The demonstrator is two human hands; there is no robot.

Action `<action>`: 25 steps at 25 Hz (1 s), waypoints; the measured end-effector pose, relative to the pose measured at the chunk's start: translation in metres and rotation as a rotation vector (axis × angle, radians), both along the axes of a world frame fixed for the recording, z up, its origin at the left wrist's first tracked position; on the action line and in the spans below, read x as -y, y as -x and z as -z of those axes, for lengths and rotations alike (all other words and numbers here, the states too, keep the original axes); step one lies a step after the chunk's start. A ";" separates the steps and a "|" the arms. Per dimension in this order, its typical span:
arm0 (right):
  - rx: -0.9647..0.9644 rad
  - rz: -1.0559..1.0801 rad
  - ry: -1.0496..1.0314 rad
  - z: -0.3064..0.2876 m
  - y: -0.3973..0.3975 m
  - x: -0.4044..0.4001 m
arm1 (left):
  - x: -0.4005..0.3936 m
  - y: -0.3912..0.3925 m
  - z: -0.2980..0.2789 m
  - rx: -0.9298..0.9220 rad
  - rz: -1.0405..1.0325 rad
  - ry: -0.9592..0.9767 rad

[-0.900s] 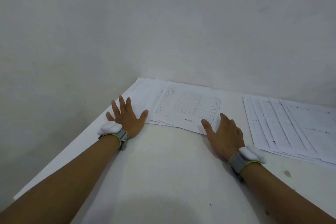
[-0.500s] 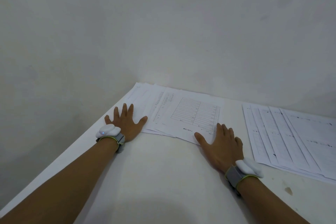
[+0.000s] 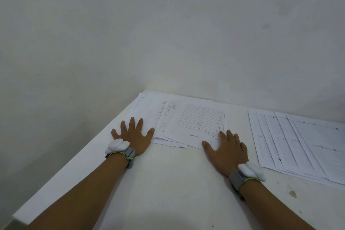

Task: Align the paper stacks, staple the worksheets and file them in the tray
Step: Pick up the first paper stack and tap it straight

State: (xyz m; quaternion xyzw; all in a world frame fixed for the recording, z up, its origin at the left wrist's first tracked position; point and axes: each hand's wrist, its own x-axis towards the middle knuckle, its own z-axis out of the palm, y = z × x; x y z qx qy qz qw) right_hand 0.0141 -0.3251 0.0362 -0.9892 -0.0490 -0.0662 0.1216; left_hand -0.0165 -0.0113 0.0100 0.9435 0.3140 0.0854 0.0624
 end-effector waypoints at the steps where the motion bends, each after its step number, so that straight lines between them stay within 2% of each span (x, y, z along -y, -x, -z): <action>1: -0.003 0.001 -0.009 0.000 0.002 0.001 | 0.004 0.005 -0.001 -0.002 0.006 0.009; 5: -0.025 0.003 -0.006 -0.003 0.013 0.004 | 0.020 0.027 -0.006 -0.007 0.048 0.070; 11: -0.037 -0.052 0.033 -0.004 0.043 0.015 | 0.043 0.059 -0.002 -0.018 0.056 0.008; 15: -0.021 -0.069 0.024 -0.002 0.058 0.021 | 0.056 0.072 0.008 0.058 0.012 -0.060; 25: 0.016 0.003 -0.070 0.004 0.093 0.040 | 0.092 0.117 0.020 0.111 -0.021 -0.093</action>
